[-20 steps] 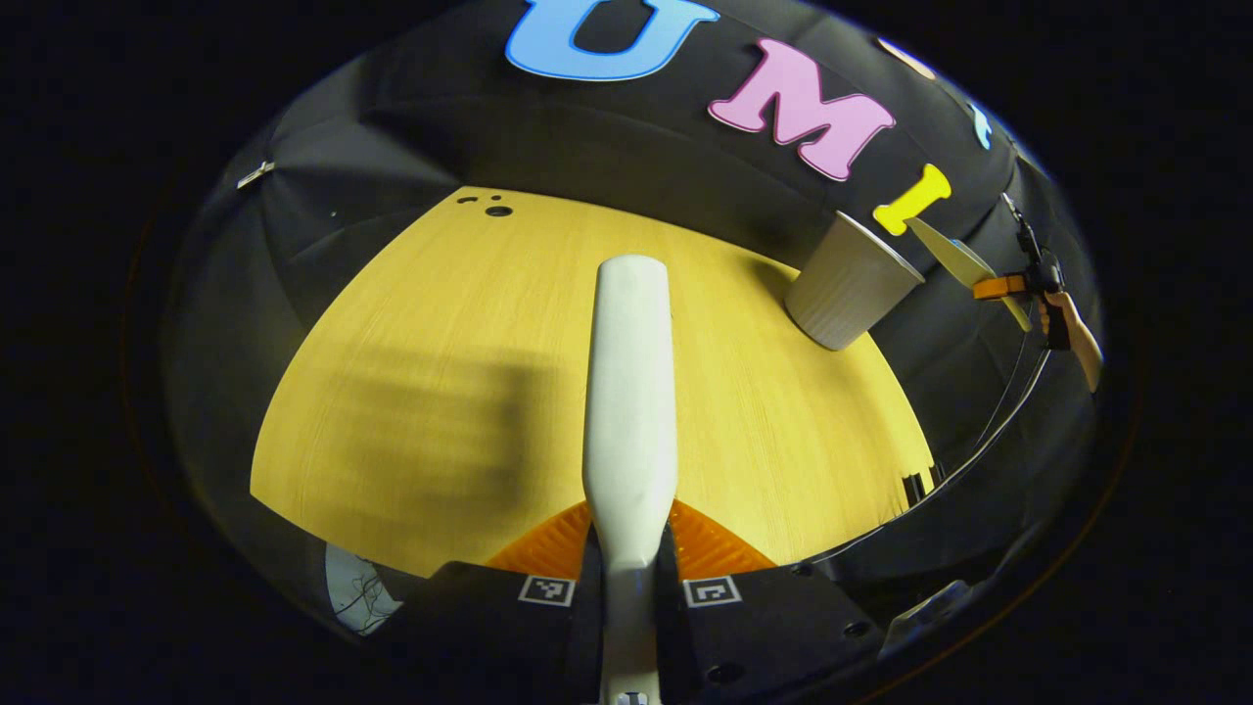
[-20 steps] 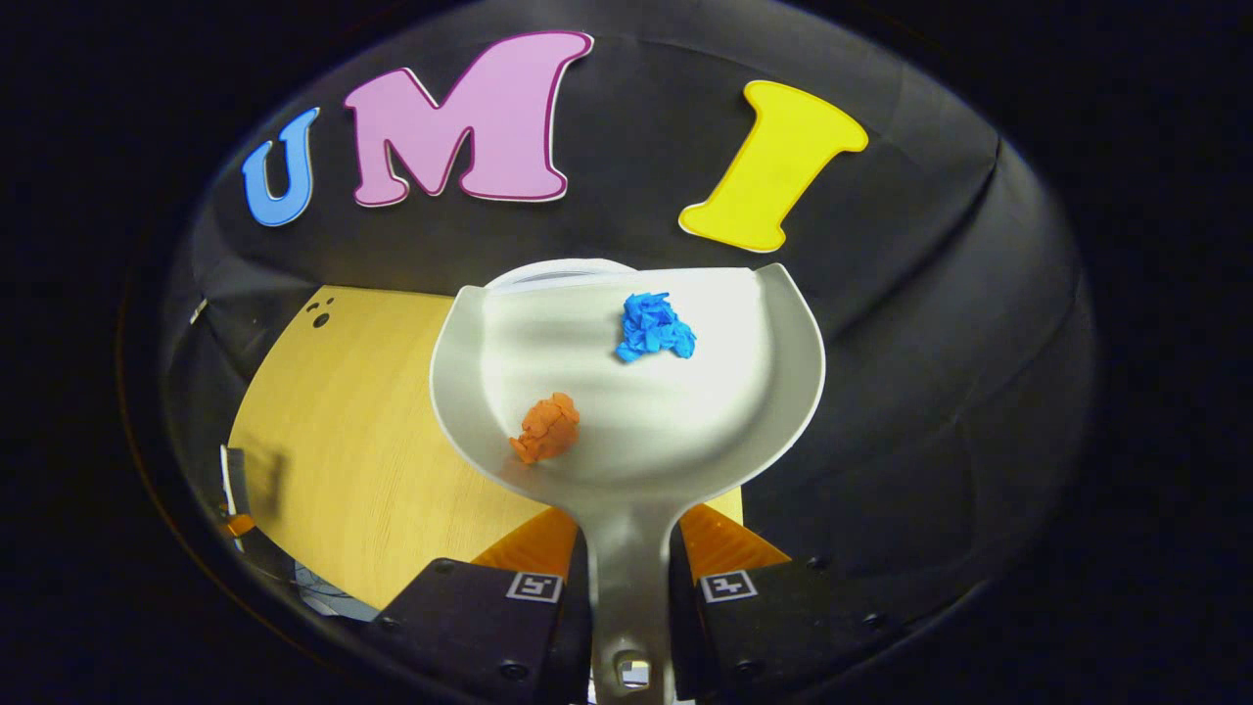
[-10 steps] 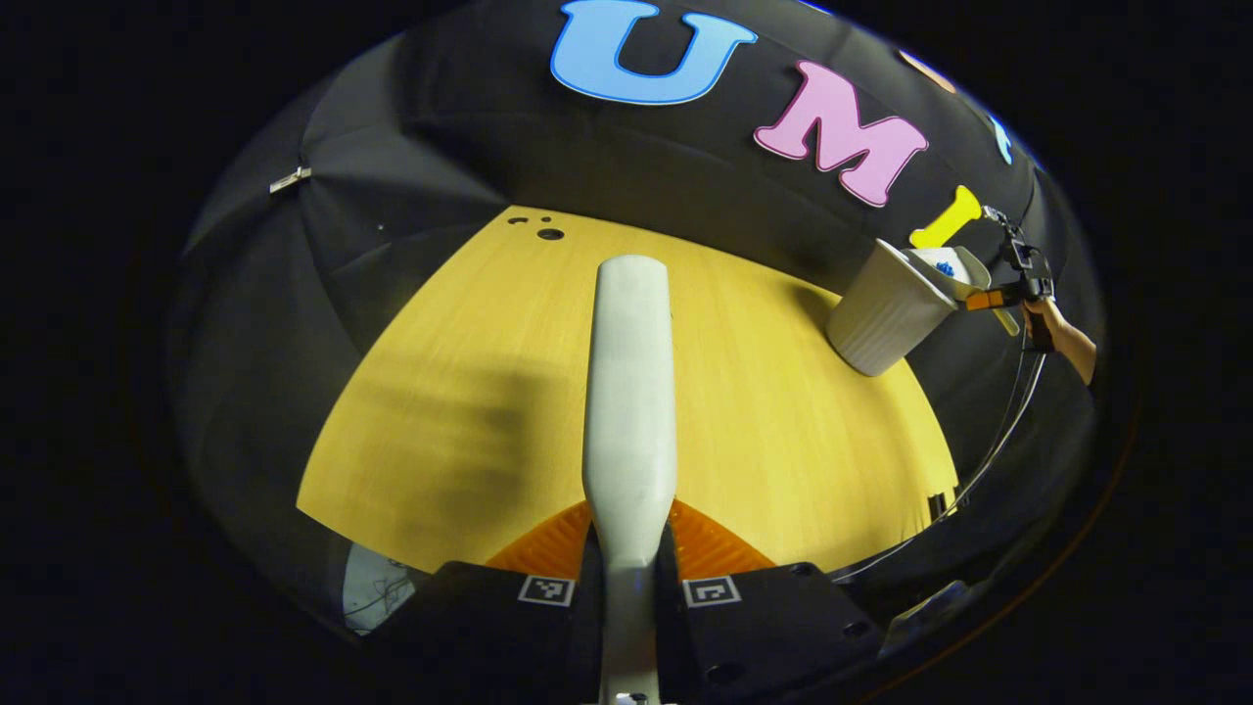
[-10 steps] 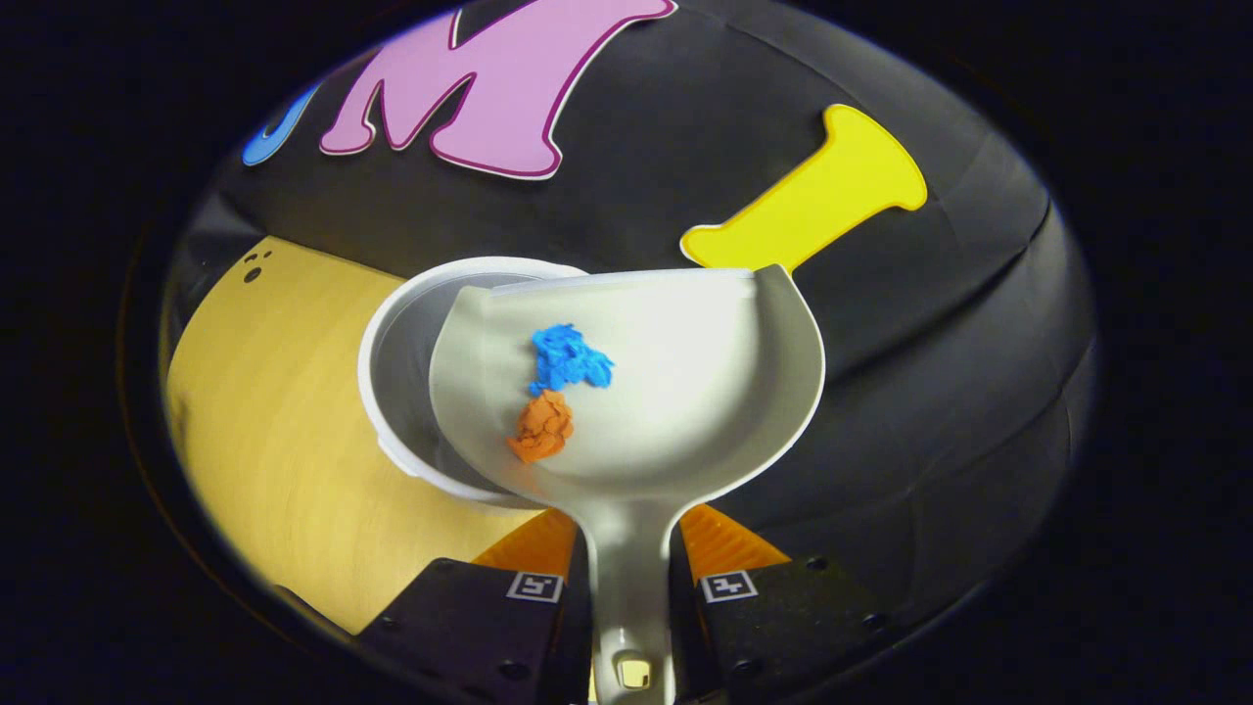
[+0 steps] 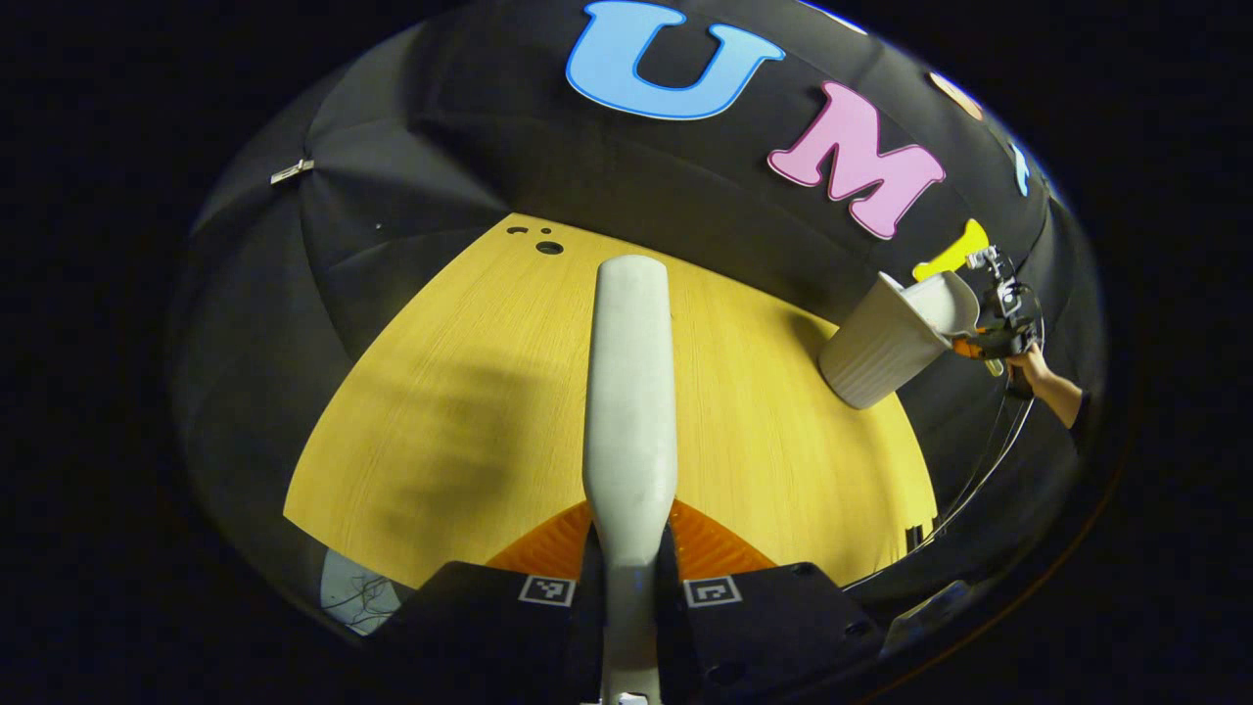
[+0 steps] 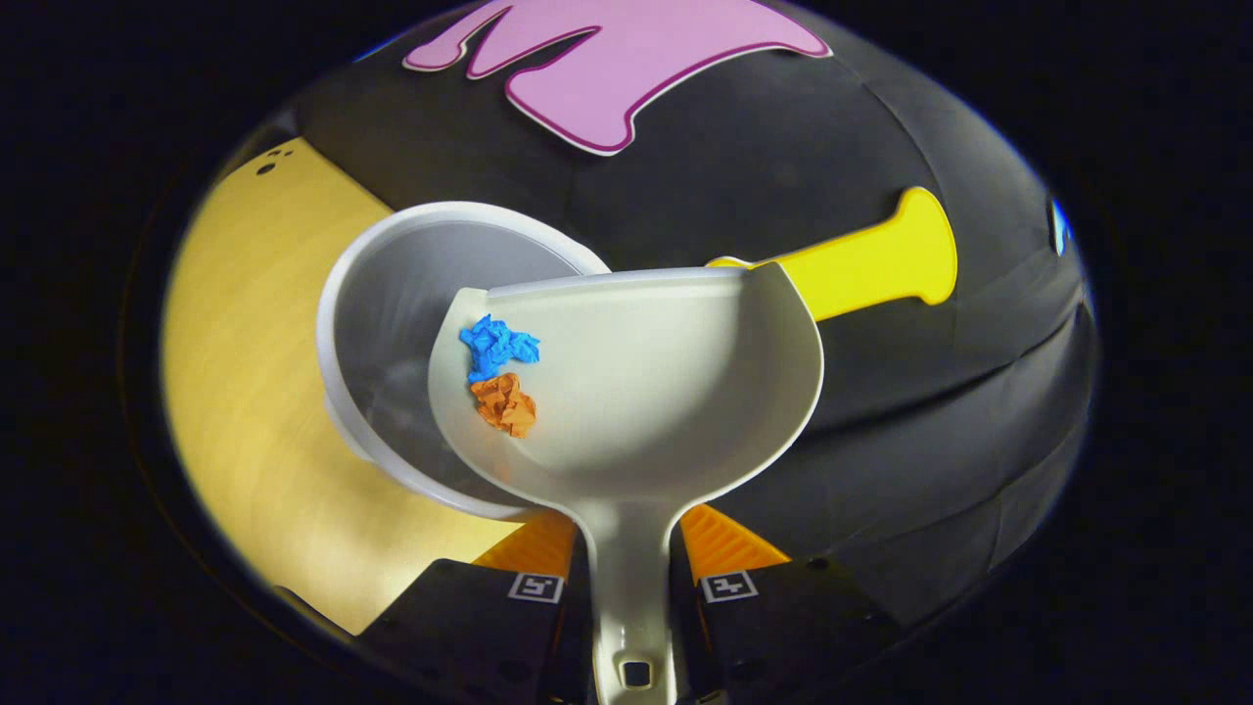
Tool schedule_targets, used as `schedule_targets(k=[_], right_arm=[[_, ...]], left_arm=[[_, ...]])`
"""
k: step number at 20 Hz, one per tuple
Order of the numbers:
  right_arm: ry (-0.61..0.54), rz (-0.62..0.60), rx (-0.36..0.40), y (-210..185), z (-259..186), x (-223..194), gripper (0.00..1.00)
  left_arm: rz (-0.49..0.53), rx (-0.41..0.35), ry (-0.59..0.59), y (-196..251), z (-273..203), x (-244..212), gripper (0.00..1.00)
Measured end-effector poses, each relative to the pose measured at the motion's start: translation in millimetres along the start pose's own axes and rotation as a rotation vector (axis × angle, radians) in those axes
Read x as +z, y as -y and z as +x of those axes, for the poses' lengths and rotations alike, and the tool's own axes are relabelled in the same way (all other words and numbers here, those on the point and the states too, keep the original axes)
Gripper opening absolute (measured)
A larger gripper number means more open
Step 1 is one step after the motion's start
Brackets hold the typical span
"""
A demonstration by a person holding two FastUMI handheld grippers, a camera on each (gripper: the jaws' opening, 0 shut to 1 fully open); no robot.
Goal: Pick up the small broom and dustpan from the desktop, sweep the trash into the dustpan with the broom, and then empty the trash into the garbage bin.
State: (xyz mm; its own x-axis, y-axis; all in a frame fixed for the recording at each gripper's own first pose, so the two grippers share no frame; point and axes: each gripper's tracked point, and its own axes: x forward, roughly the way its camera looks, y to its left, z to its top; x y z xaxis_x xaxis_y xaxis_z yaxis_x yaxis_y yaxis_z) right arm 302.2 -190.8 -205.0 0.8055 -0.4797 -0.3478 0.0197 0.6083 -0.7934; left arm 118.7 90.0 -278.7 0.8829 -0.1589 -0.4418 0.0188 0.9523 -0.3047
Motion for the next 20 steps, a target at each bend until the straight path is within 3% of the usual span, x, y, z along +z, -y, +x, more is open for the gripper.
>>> schedule_targets(k=[2, 3, 5, 6, 10, 13, 14, 15, 16, 20], right_arm=[[0.015, -0.073, -0.046, 4.1, 4.8, 3.6, 0.36], [0.023, -0.108, -0.072, 6.9, 3.5, 6.0, 0.31], [0.043, -0.180, -0.120, 12.9, 2.0, 11.7, 0.40], [0.055, -0.218, -0.141, 15.5, 0.5, 13.8, 0.36], [0.099, -0.375, -0.224, 22.5, -7.2, 25.1, 0.36], [0.122, -0.470, -0.274, 36.6, -19.4, 18.7, 0.40], [0.127, -0.505, -0.291, 42.7, -17.6, 15.2, 0.36], [0.132, -0.541, -0.309, 48.5, -11.8, 12.4, 0.40], [0.142, -0.570, -0.325, 53.5, -9.6, 10.7, 0.36], [0.131, -0.572, -0.320, 51.5, -10.1, 13.2, 0.36]], left_arm=[[0.010, 0.000, -0.004, 0.4, 3.5, 5.9, 0.26], [0.016, -0.005, -0.007, 3.9, 4.9, 7.9, 0.26], [0.041, 0.000, -0.014, 4.0, 8.6, 10.2, 0.26], [0.050, 0.000, -0.019, 5.4, 10.3, 11.0, 0.26], [0.055, -0.015, -0.036, 11.8, 18.5, 11.3, 0.26], [0.053, -0.020, -0.052, 11.5, 23.6, 10.6, 0.26], [0.056, -0.018, -0.056, 10.1, 24.7, 11.9, 0.26], [0.062, -0.017, -0.061, 8.8, 26.2, 12.8, 0.26], [0.066, -0.015, -0.069, 7.9, 27.3, 13.8, 0.26], [0.089, -0.013, -0.062, 10.4, 29.1, 24.6, 0.26]])
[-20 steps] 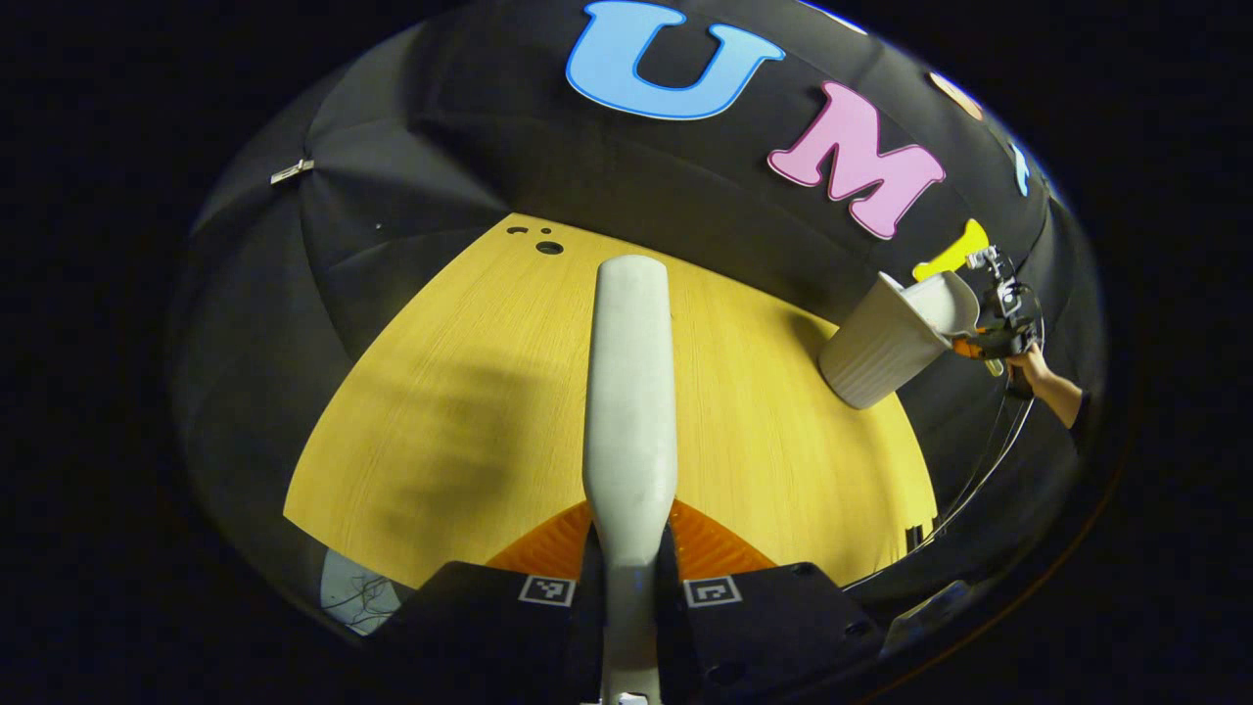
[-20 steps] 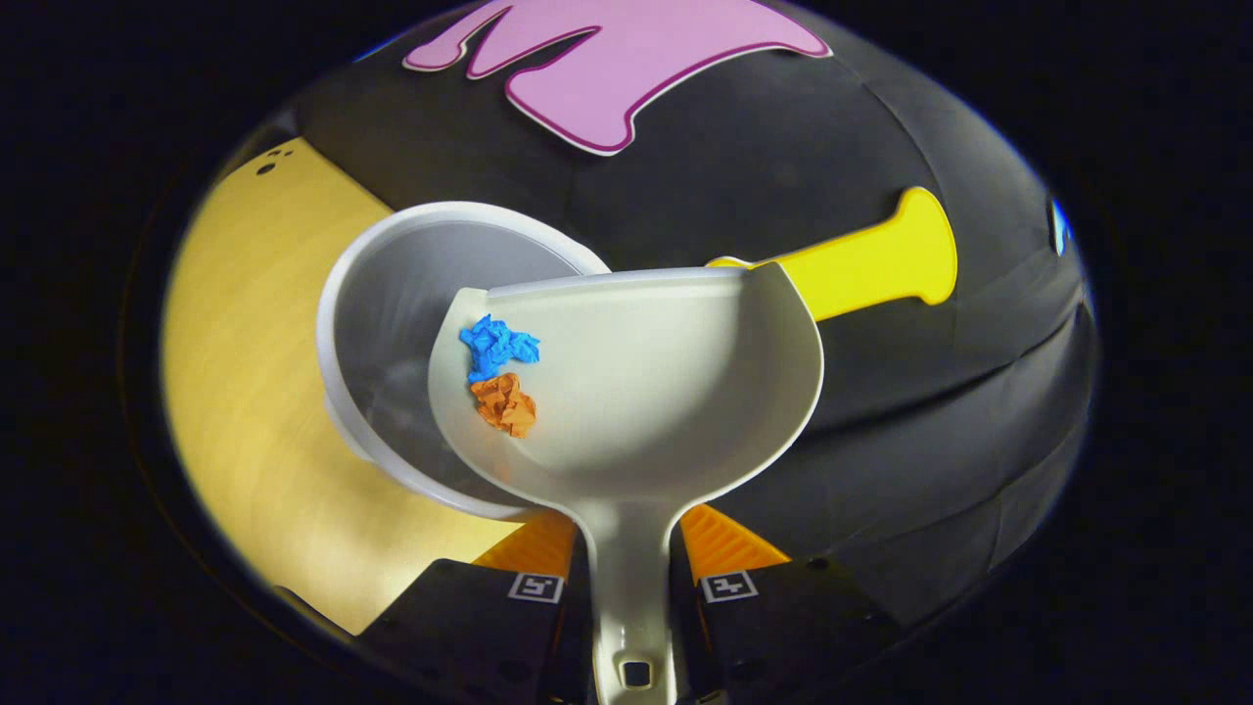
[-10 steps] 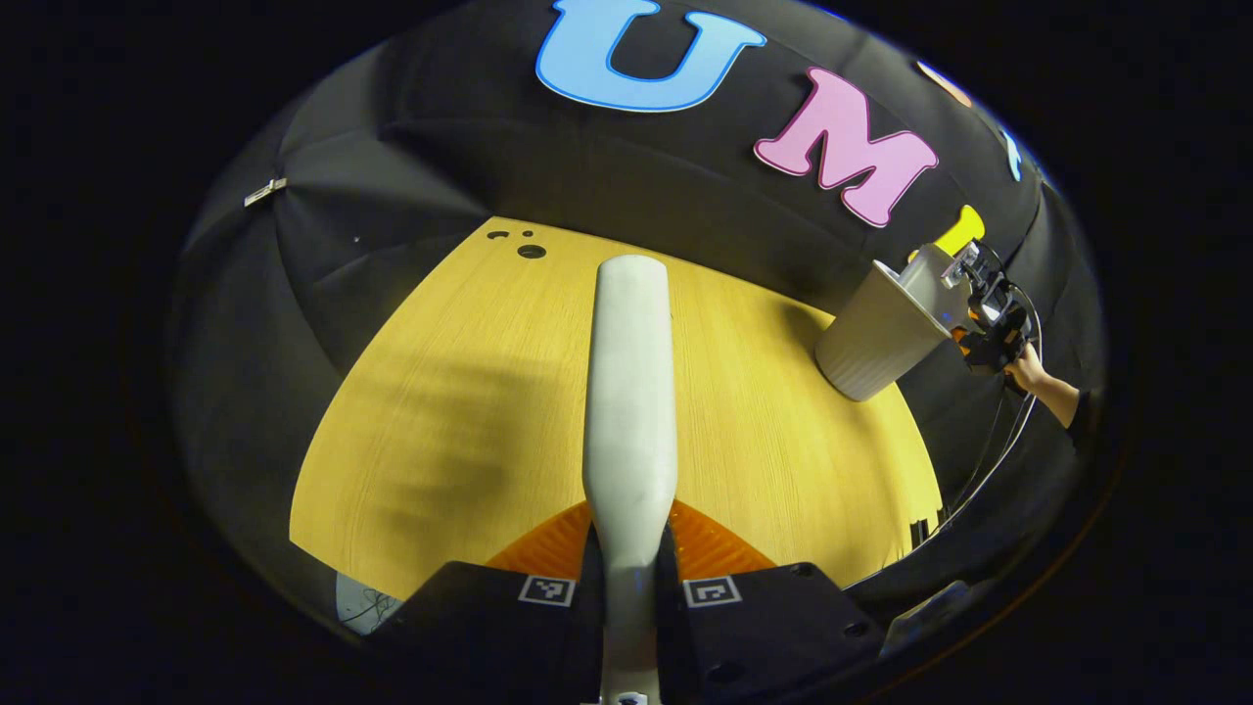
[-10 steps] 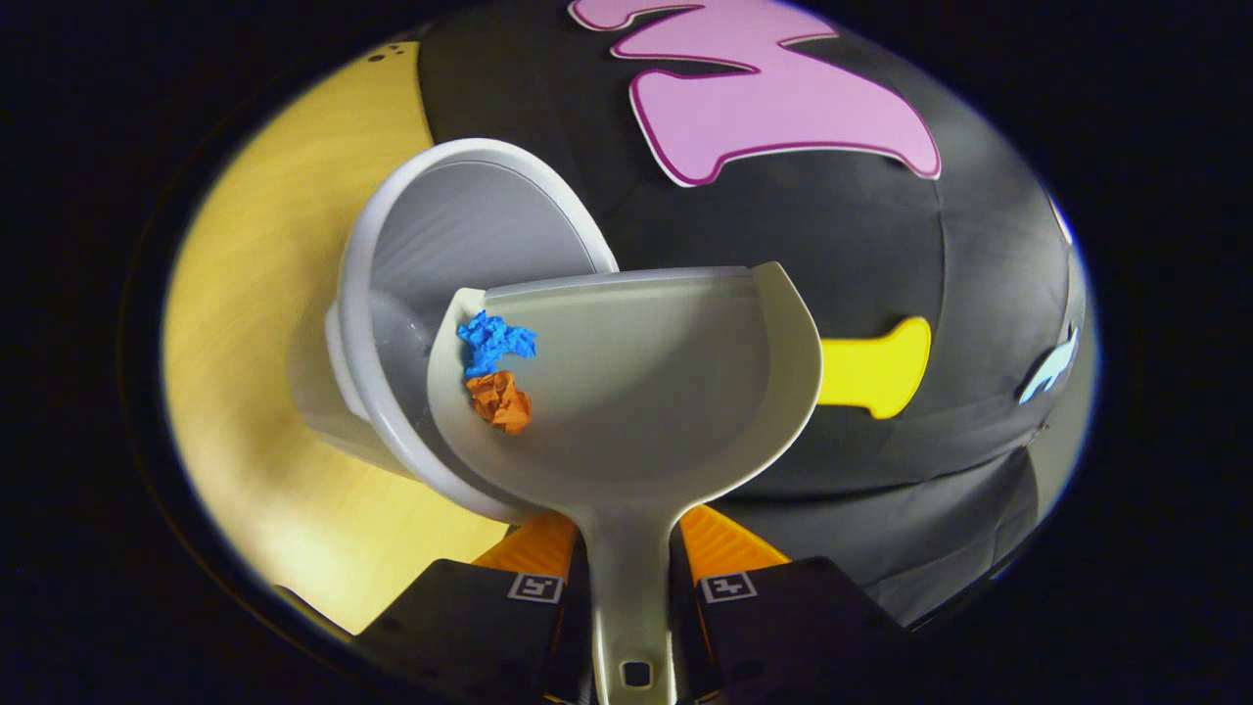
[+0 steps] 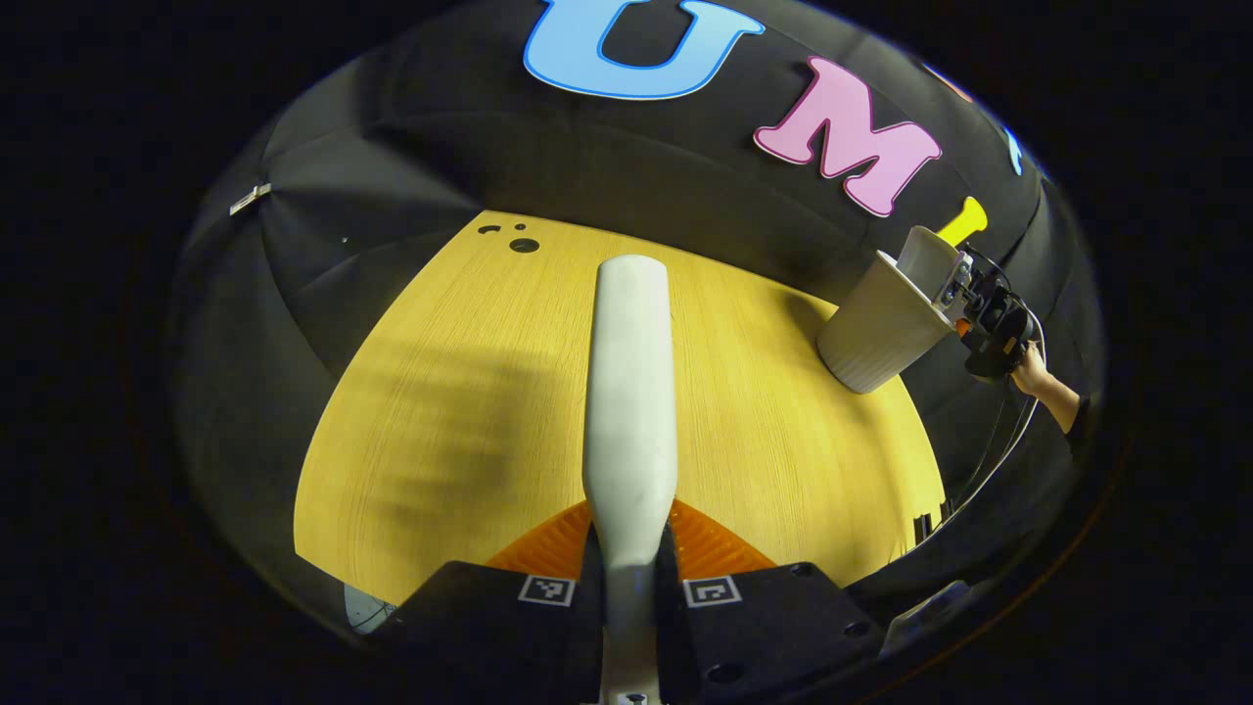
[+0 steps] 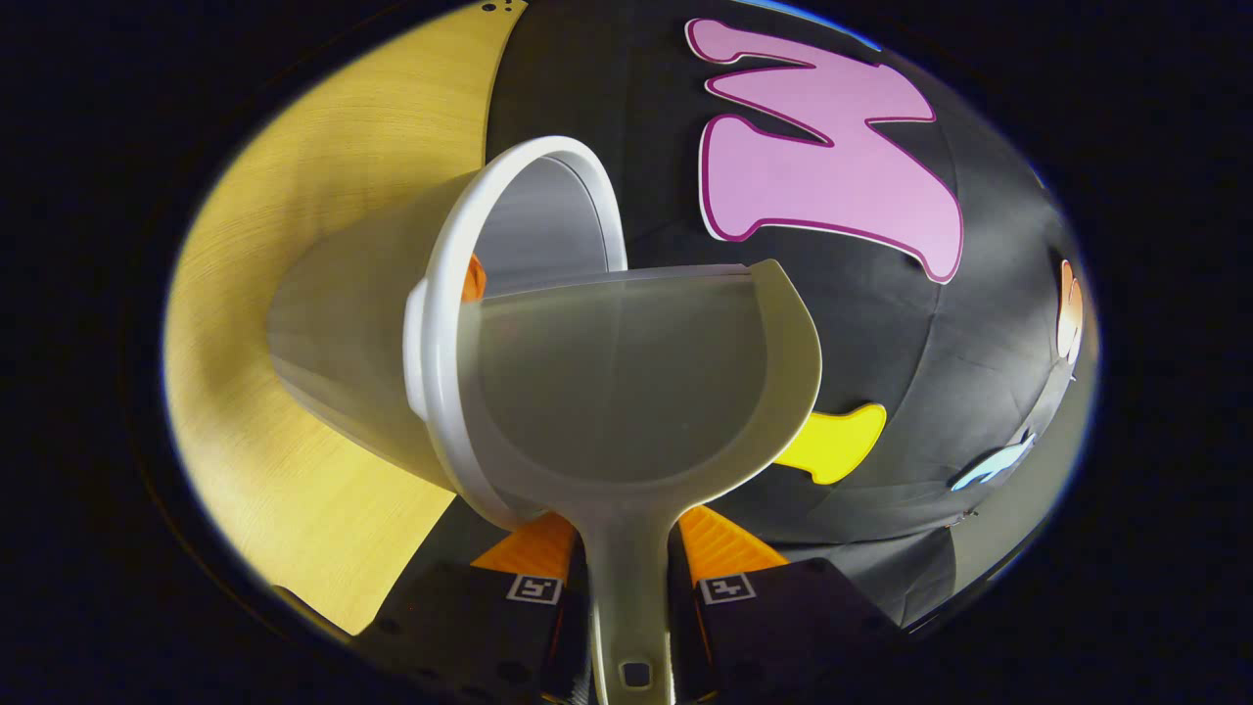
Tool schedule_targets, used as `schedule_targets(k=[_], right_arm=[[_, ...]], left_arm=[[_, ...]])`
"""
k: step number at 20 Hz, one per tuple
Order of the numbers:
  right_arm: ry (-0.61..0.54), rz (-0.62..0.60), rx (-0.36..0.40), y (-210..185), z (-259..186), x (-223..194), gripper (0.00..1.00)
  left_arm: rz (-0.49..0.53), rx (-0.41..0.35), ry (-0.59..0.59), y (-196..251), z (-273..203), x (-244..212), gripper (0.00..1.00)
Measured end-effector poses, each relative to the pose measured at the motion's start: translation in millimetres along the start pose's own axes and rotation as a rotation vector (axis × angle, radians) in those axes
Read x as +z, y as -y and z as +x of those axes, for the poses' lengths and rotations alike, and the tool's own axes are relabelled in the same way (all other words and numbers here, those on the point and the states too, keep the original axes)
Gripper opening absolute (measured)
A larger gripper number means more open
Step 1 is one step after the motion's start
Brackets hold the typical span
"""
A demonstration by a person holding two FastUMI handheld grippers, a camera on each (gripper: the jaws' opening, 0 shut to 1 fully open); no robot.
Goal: Pick up the small broom and dustpan from the desktop, sweep the trash into the dustpan with the broom, and then empty the trash into the garbage bin.
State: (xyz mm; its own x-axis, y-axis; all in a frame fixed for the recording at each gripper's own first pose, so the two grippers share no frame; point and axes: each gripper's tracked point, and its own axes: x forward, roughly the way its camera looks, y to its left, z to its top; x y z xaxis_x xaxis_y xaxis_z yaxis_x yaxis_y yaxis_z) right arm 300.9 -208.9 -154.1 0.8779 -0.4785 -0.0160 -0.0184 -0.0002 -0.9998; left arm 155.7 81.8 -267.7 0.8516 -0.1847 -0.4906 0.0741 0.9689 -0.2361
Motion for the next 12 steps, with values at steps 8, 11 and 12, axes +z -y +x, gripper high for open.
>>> schedule_targets(k=[8, 11, 12], right_arm=[[-0.131, 0.430, 0.180, -11.8, 3.2, -14.9, 0.36], [-0.177, 0.570, 0.211, -9.7, 1.3, -12.0, 0.39], [-0.183, 0.631, 0.222, -10.0, 0.2, -9.9, 0.39]], left_arm=[[0.032, -0.002, 0.002, 16.5, -7.0, 1.1, 0.26], [0.040, -0.004, 0.030, 22.2, -14.5, 8.5, 0.26], [0.039, -0.004, 0.038, 23.5, -16.6, 10.5, 0.24]])
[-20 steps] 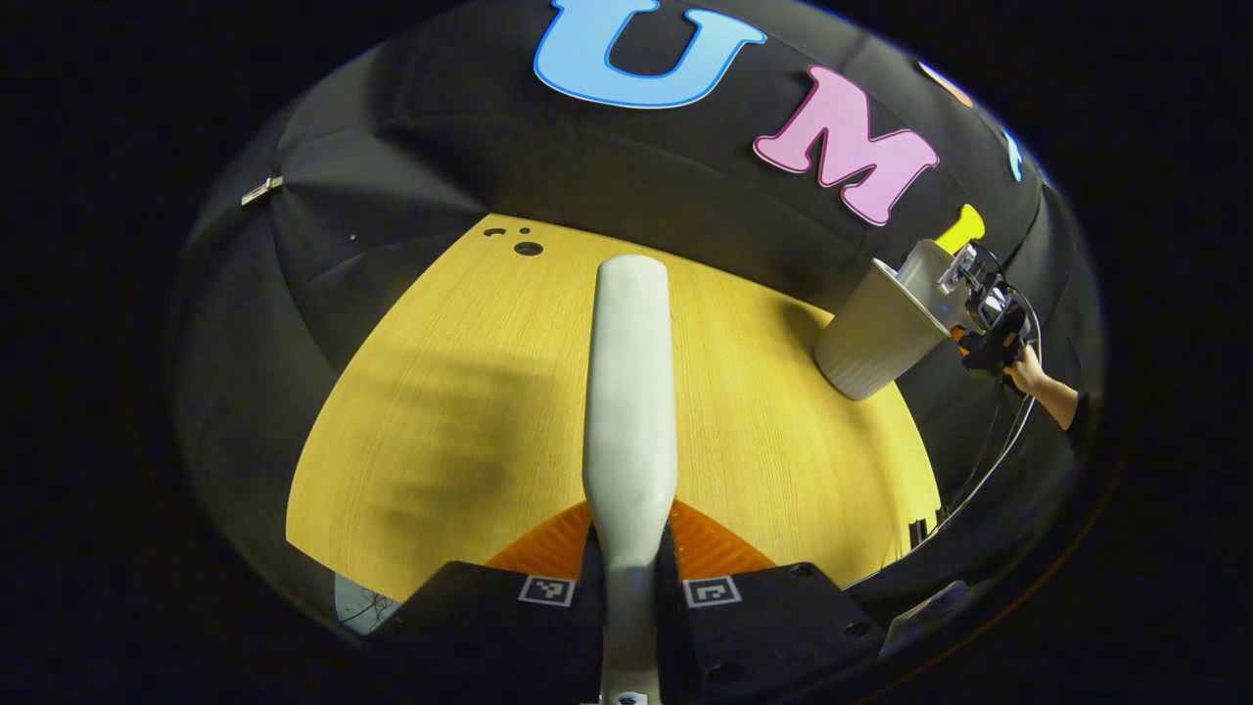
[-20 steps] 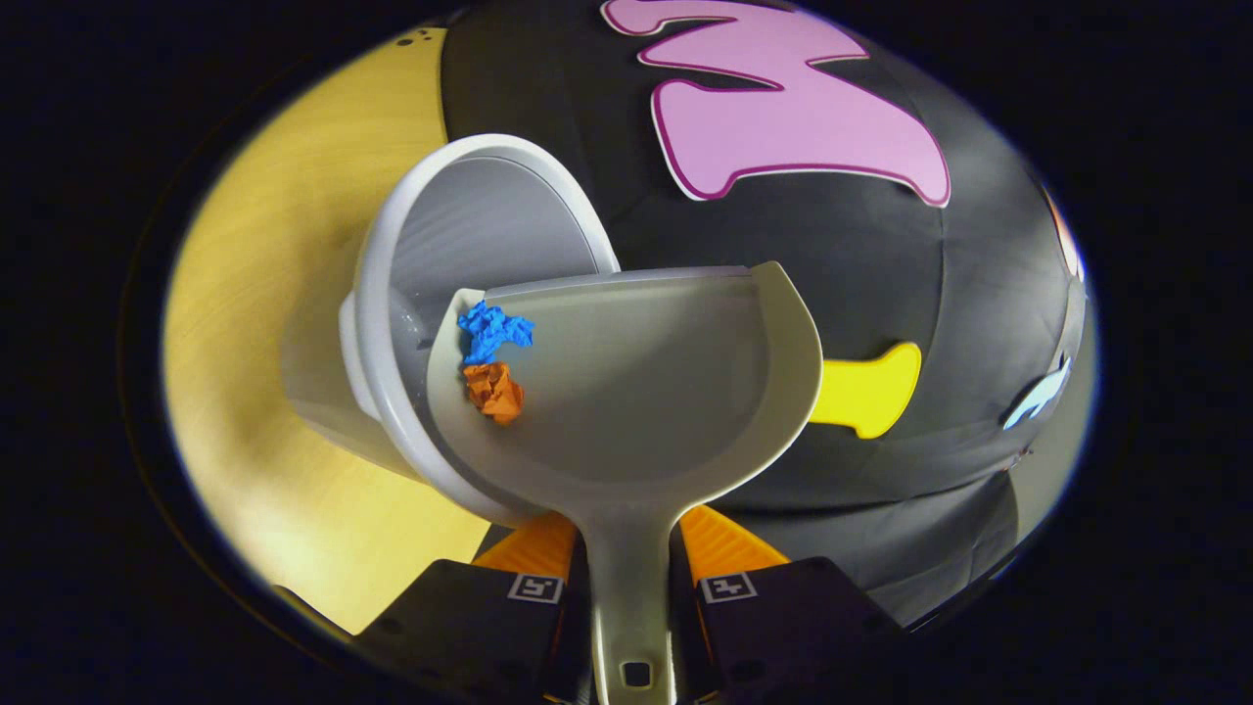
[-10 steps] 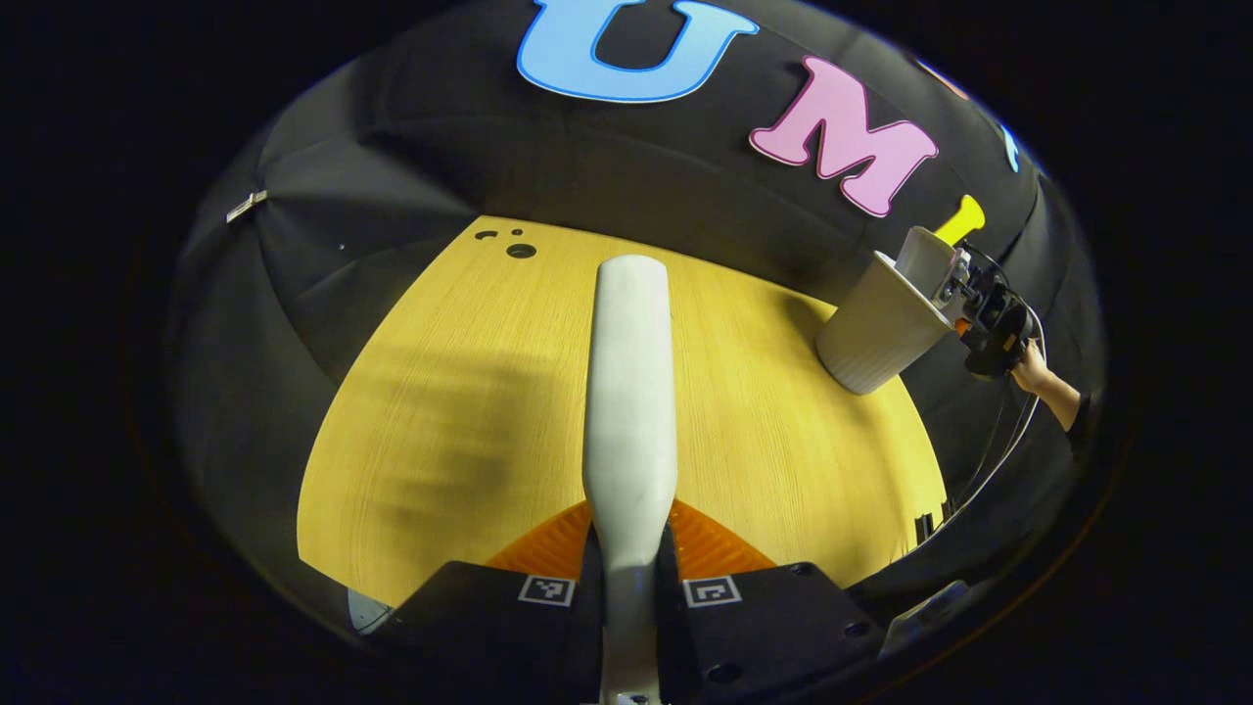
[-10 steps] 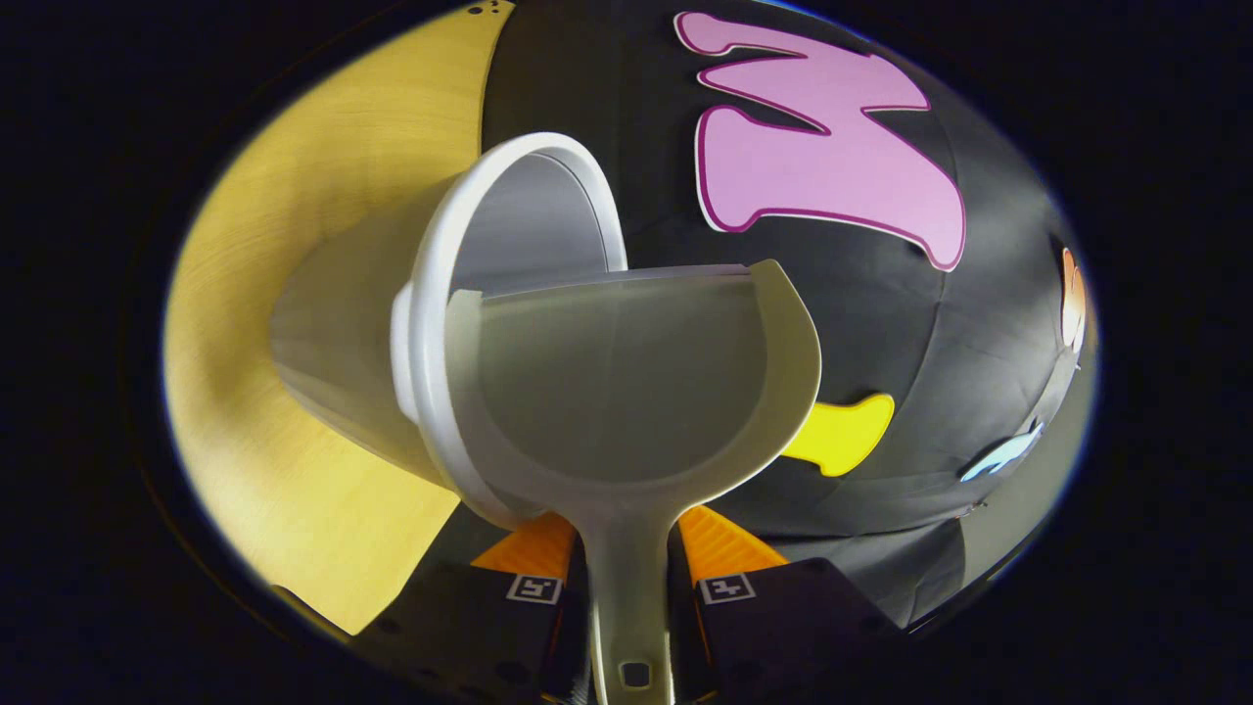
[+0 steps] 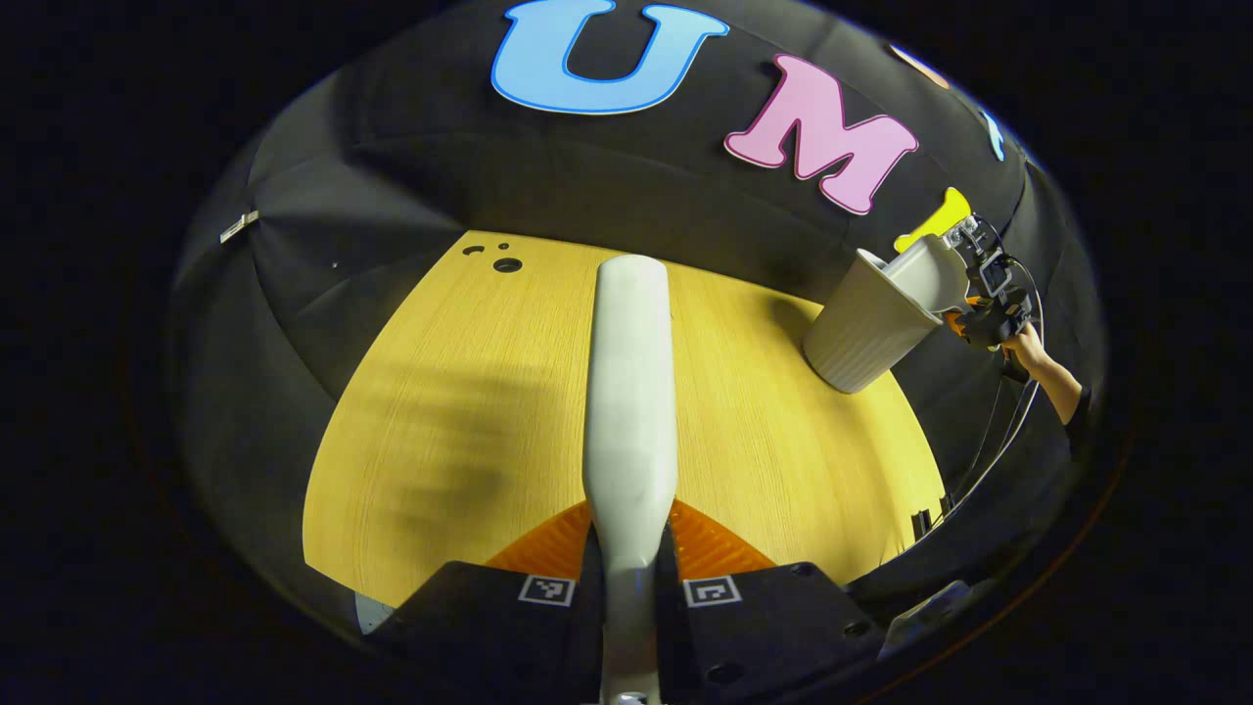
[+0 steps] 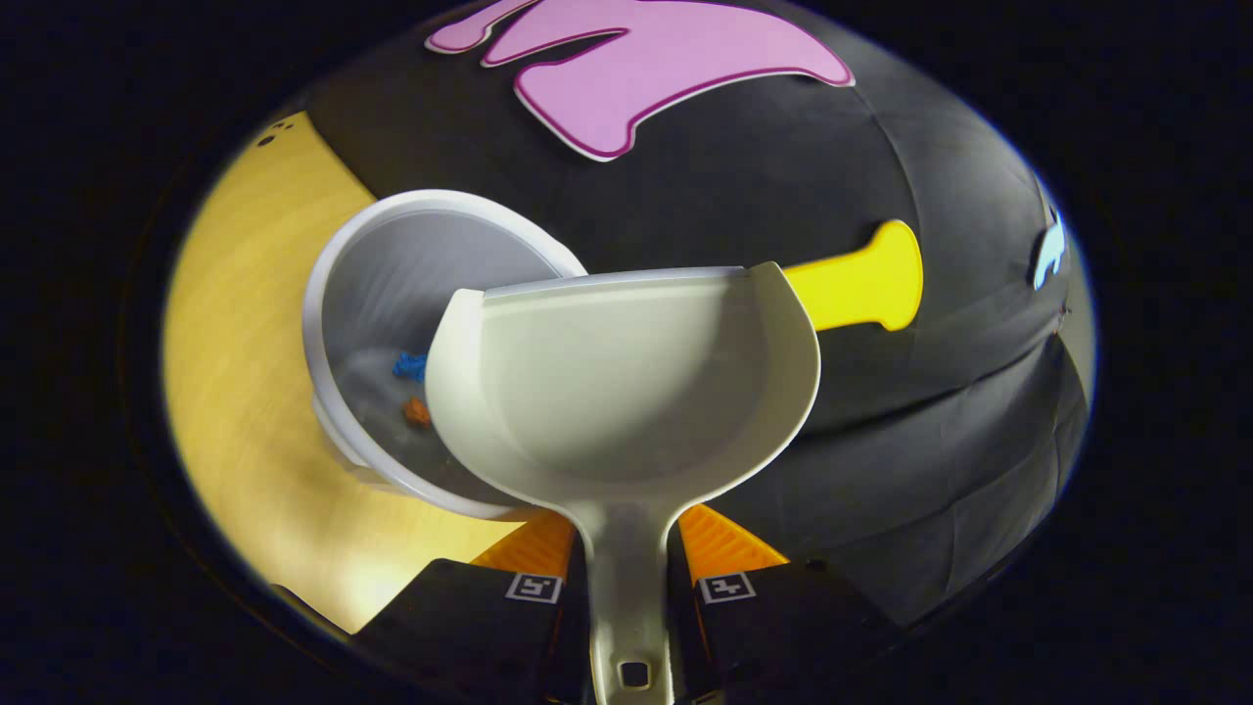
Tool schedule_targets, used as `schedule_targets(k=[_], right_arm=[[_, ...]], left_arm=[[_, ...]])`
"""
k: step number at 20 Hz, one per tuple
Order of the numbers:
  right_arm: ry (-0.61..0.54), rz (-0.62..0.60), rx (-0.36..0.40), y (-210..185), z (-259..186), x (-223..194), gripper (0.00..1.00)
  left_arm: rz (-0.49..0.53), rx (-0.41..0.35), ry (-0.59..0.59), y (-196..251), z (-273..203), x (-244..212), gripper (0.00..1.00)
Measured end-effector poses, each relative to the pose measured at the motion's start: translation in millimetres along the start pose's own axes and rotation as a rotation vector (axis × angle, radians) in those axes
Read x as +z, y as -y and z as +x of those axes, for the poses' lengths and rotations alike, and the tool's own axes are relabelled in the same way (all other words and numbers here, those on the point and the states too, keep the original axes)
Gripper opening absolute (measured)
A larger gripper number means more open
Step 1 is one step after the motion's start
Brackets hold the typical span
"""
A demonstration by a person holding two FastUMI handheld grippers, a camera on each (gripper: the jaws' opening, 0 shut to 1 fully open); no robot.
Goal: Pick up the small broom and dustpan from the desktop, sweep the trash into the dustpan with the broom, and then empty the trash into the garbage bin.
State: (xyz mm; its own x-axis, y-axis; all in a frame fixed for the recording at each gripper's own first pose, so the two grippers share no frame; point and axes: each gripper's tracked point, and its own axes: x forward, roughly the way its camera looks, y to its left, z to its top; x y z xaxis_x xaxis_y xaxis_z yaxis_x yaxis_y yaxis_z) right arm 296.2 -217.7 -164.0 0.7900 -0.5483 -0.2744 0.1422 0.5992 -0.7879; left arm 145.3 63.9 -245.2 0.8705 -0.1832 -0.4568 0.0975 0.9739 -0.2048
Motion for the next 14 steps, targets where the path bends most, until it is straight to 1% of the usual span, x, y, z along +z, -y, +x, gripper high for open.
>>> schedule_targets(k=[2, 3, 4, 6, 10, 11, 12, 14], right_arm=[[-0.002, 0.144, 0.044, -3.3, 1.4, 1.8, 0.39], [0.003, 0.209, 0.064, -6.4, 0.3, 5.8, 0.36], [0.009, 0.254, 0.076, -5.0, 2.6, 5.8, 0.36], [0.021, 0.278, 0.081, -5.0, 2.7, 6.8, 0.36], [0.043, 0.385, 0.166, -15.3, -0.5, 13.7, 0.36], [0.058, 0.407, 0.184, -16.6, -1.7, 18.4, 0.39], [0.075, 0.423, 0.201, -16.0, -4.7, 23.2, 0.36], [0.114, 0.451, 0.228, -17.7, -15.1, 34.9, 0.36]], left_arm=[[-0.008, 0.004, 0.000, 1.5, -6.3, -1.2, 0.26], [-0.015, 0.006, 0.007, 1.9, -10.9, -1.0, 0.24], [-0.021, 0.006, 0.019, 3.9, -15.1, 1.0, 0.26], [-0.015, 0.018, 0.046, 4.8, -23.4, 2.3, 0.26], [0.107, 0.097, 0.085, -3.2, -35.7, -1.5, 0.25], [0.128, 0.104, 0.095, -1.3, -38.2, -2.9, 0.26], [0.144, 0.111, 0.101, -0.9, -39.4, -5.1, 0.26], [0.157, 0.108, 0.108, 1.0, -37.6, -11.4, 0.25]])
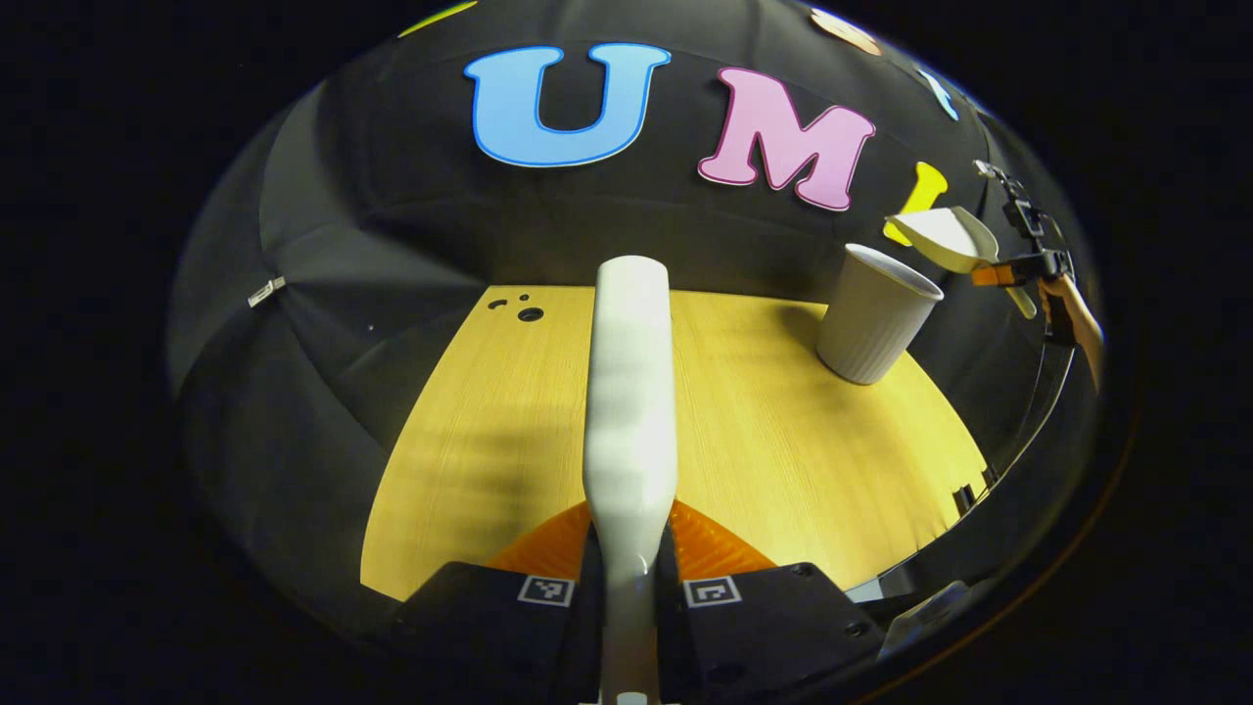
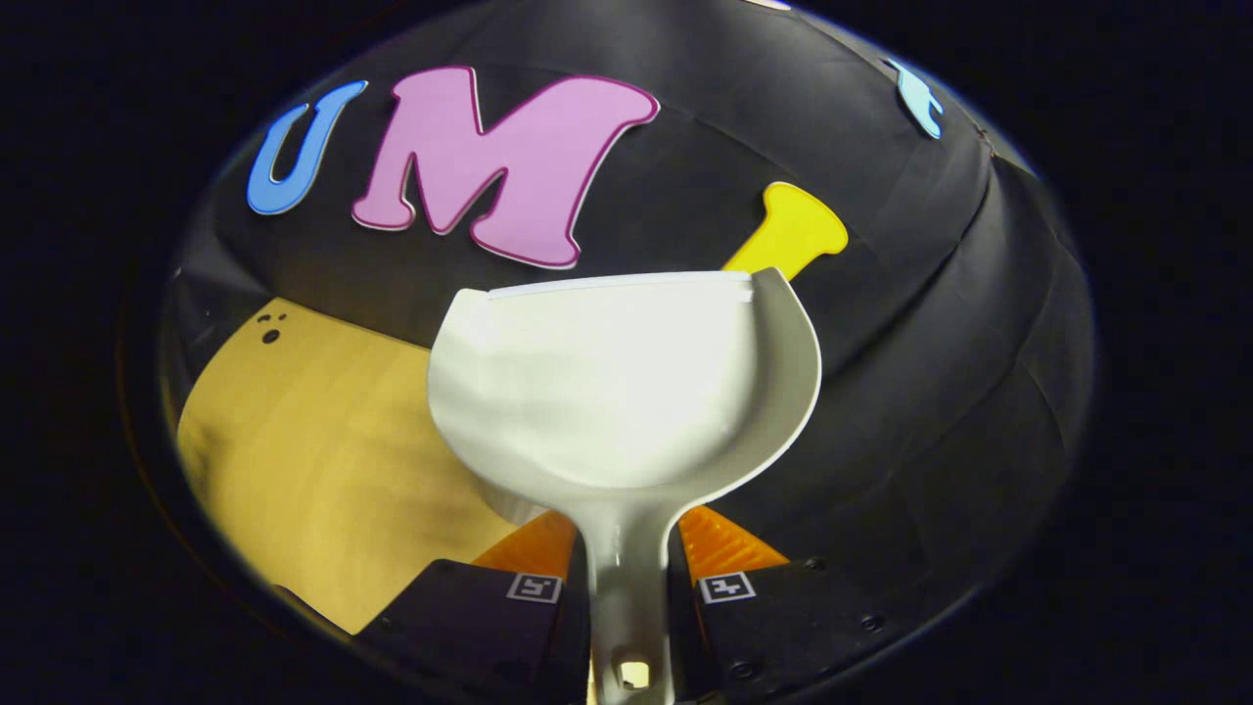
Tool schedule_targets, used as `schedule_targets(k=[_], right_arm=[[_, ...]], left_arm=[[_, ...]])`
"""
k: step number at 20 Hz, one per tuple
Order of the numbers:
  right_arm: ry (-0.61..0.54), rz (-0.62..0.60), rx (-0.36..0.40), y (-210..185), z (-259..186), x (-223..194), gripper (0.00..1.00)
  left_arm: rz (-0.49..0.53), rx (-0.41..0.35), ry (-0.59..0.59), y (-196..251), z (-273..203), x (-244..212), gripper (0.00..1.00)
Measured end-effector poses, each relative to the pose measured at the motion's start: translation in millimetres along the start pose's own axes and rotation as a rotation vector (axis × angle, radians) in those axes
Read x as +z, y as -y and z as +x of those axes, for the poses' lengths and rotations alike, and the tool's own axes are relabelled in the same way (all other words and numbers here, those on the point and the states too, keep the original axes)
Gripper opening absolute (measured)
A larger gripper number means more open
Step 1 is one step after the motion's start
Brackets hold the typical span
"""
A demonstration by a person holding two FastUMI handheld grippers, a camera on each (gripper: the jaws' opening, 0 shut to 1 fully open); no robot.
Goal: Pick up the small broom and dustpan from the desktop, sweep the trash into the dustpan with the broom, and then empty the trash into the garbage bin.
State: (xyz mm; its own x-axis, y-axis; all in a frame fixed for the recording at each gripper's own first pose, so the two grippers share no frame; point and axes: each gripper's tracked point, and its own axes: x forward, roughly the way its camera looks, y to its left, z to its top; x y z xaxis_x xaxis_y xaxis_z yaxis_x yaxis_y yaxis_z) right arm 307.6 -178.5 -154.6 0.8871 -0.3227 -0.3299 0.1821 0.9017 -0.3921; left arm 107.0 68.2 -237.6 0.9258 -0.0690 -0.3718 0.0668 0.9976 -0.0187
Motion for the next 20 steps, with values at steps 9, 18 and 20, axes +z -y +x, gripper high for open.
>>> schedule_targets(k=[9, 18, 20], right_arm=[[0.090, 0.072, 0.187, -47.3, -45.6, 1.6, 0.36], [-0.018, 0.097, 0.410, -112.7, -68.7, -39.5, 0.36], [-0.084, 0.110, 0.430, -116.5, -70.6, -54.9, 0.36]], left_arm=[[-0.023, -0.052, -0.012, 26.2, 19.6, -25.6, 0.27], [-0.059, -0.037, -0.096, 43.5, 65.6, -52.1, 0.27], [-0.065, -0.024, -0.120, 45.5, 78.3, -57.5, 0.28]])
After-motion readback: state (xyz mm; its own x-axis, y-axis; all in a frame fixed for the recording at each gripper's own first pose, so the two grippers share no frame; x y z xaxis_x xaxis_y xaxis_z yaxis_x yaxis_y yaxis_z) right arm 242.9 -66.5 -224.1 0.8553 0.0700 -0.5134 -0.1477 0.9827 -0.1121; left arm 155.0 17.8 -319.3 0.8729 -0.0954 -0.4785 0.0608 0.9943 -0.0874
